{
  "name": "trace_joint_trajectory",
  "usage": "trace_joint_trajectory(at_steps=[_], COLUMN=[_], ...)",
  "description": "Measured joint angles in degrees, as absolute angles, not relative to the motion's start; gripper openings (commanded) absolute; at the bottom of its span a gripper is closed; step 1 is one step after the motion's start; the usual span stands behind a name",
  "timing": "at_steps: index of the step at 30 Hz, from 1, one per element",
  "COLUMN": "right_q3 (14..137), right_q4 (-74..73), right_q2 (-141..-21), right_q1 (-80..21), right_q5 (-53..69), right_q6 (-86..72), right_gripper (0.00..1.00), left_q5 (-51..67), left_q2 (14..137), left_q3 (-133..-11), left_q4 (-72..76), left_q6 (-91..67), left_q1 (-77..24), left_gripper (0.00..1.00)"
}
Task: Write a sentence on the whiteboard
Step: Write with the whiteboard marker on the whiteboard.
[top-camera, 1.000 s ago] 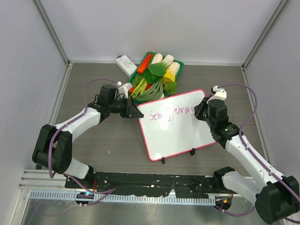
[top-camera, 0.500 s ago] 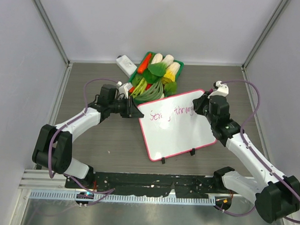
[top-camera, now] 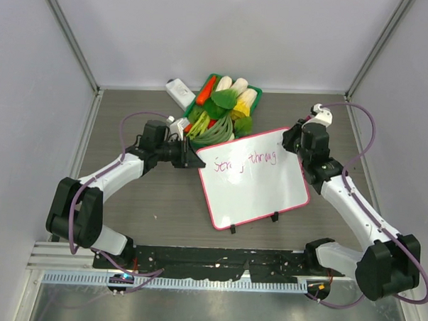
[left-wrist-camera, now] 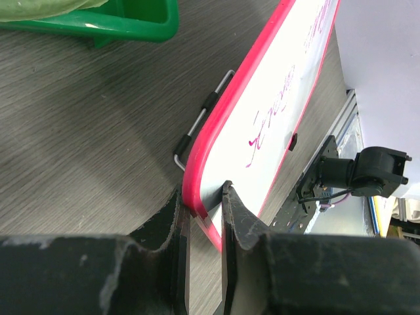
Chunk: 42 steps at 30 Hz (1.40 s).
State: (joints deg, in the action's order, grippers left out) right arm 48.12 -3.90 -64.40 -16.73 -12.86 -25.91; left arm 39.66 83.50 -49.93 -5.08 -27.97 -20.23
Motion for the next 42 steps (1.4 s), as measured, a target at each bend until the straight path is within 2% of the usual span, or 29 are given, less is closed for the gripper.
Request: trace_joint_trajectory(at_steps=[19, 42], right_q3=[45.78, 38.74], right_q4=[0.1, -2.7], right_q2=[-66.72, -59.11], right_q1=[-16.27, -16.08], right_q5=[-12.36, -10.98], right_q6=[-25.85, -25.93], right_gripper=[0.01, 0.01], left_q5=[39.27, 38.79], left_q2=[83.53, 83.53], left_q3=[-50.02, -50.02], left_q4=[-5.45, -5.78], left_q6=[-27.88, -27.94], left_q1=[-20.32, -20.62], left_gripper=[0.0, 0.0])
